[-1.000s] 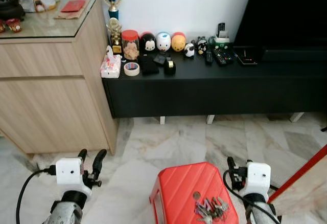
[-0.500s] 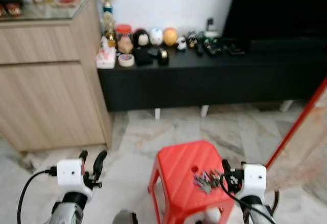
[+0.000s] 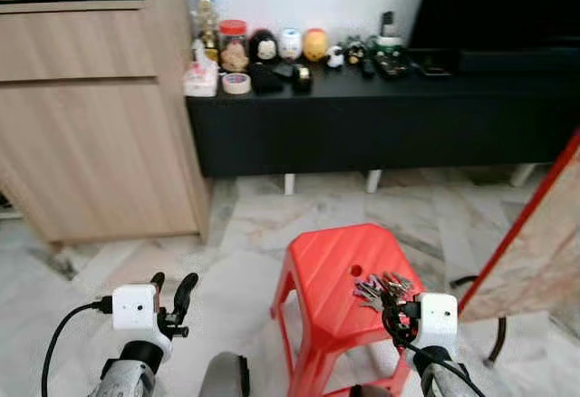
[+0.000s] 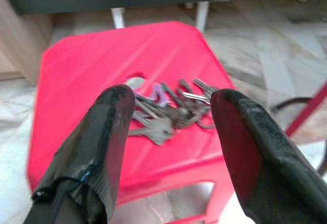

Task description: Hang keys on a hook

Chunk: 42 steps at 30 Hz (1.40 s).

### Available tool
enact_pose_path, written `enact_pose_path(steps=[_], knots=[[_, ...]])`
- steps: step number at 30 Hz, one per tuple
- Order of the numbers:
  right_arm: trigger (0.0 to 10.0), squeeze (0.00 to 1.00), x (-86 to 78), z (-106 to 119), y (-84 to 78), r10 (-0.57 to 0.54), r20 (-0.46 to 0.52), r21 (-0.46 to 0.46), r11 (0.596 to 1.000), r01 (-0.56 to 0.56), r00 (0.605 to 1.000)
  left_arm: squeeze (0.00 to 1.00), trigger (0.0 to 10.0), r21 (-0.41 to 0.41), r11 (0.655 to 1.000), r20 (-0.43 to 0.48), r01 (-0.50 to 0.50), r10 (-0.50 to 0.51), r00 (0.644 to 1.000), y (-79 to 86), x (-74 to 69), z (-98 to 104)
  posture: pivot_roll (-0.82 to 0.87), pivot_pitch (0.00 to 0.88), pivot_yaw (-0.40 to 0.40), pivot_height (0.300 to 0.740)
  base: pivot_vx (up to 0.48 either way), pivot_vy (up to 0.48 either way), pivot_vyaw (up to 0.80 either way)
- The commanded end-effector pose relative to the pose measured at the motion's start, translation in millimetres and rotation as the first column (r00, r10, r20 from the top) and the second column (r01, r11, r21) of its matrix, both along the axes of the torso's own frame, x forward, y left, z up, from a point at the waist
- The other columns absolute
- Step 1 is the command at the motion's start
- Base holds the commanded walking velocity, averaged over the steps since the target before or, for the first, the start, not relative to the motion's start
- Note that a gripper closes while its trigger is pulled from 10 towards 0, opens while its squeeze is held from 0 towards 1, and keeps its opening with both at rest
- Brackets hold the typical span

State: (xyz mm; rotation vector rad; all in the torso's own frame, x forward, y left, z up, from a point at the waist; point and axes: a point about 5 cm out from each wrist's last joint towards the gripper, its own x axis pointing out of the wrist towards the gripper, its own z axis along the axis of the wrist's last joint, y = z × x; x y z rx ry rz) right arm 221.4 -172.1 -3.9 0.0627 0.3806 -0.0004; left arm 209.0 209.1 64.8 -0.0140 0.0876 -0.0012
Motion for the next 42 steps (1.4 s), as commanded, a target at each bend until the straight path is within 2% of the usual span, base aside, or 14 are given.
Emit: enact_pose_path(steps=[1,8,14,17,36,42], knots=[[10.0,0.00,2.5,-0.7,-2.0,-0.008,-0.006,-0.001,1.000,0.008,1.000,0.00,10.0,0.004,1.000,-0.005,0.014,-0.014,1.000,-1.7,0.9,-1.0,0.06,0.023,-0.042,0.629,0.000,0.000,0.00],[10.0,0.00,2.0,-6.9,-2.3,-0.024,-0.037,-0.011,1.000,0.024,0.999,0.00,10.0,-0.010,1.000,-0.026,0.021,-0.022,0.999,-1.8,3.3,-5.7,0.05,0.021,-0.039,0.629,0.000,0.000,0.00],[10.0,0.00,5.4,-1.9,-14.7,-0.155,0.011,0.009,0.988,0.155,0.988,0.00,10.0,0.009,1.000,-0.086,0.010,-0.009,0.996,3.7,-1.4,-21.8,0.05,0.019,-0.039,0.629,0.000,0.000,0.00],[10.0,0.00,8.2,2.0,-16.1,-0.149,0.041,-0.001,0.989,0.149,0.988,0.00,10.0,0.007,1.000,-0.093,0.015,-0.014,0.996,3.9,-2.0,-23.9,0.05,0.017,-0.039,0.629,0.000,0.000,0.00],[10.0,0.00,10.7,-3.4,-8.6,-0.106,0.025,-0.006,0.994,0.106,0.994,0.00,10.0,-0.001,1.000,-0.072,0.012,-0.012,0.997,3.0,3.8,-24.0,0.05,0.009,-0.040,0.629,0.013,0.000,0.00],[10.0,0.00,11.5,-3.3,-7.7,-0.111,0.029,0.014,0.994,0.111,0.993,0.00,10.0,0.000,1.000,-0.066,0.008,-0.008,0.998,2.9,4.6,-23.3,0.05,0.009,-0.041,0.629,0.269,0.000,0.54]])
